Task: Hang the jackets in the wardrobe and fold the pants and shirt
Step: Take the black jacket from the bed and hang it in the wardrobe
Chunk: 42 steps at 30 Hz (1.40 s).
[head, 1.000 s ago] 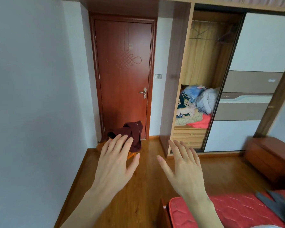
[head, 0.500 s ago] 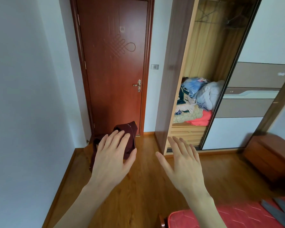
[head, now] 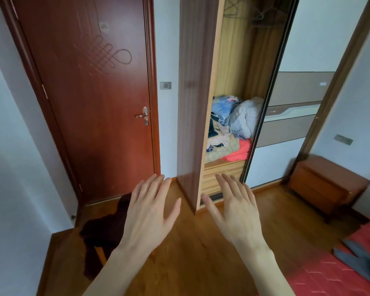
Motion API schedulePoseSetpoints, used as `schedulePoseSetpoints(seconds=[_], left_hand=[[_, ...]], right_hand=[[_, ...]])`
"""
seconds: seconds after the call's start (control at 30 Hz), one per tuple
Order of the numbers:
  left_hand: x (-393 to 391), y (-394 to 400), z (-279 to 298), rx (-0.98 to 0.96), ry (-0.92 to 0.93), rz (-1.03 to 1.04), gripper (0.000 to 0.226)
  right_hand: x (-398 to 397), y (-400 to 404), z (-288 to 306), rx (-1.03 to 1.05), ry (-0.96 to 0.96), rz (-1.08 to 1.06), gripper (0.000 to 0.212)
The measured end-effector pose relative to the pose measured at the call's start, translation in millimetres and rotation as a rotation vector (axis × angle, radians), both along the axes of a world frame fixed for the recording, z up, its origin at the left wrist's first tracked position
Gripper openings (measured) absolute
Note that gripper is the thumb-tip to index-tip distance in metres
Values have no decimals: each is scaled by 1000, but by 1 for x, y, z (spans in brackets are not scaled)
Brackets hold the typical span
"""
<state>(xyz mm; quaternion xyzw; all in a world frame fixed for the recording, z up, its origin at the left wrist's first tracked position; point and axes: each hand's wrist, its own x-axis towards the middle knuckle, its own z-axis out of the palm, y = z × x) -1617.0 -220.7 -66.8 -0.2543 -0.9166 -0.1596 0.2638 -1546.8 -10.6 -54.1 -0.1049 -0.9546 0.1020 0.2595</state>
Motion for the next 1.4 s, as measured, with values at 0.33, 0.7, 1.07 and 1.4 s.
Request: schedulePoseSetpoints(seconds=[0.33, 0.7, 1.07, 1.4], left_hand=[[-120, 34, -10, 12, -17, -202, 69], [-226, 127, -16, 8, -21, -370, 67], [-327, 309, -1, 33, -11, -577, 64], [-372, 434, -3, 75, -40, -757, 57]], right_hand=[[-86, 19, -12, 37, -55, -206, 79], [-172, 96, -21, 23, -21, -366, 77], [-237, 241, -10, 16, 0, -526, 91], [-260, 338, -9, 17, -40, -676, 81]])
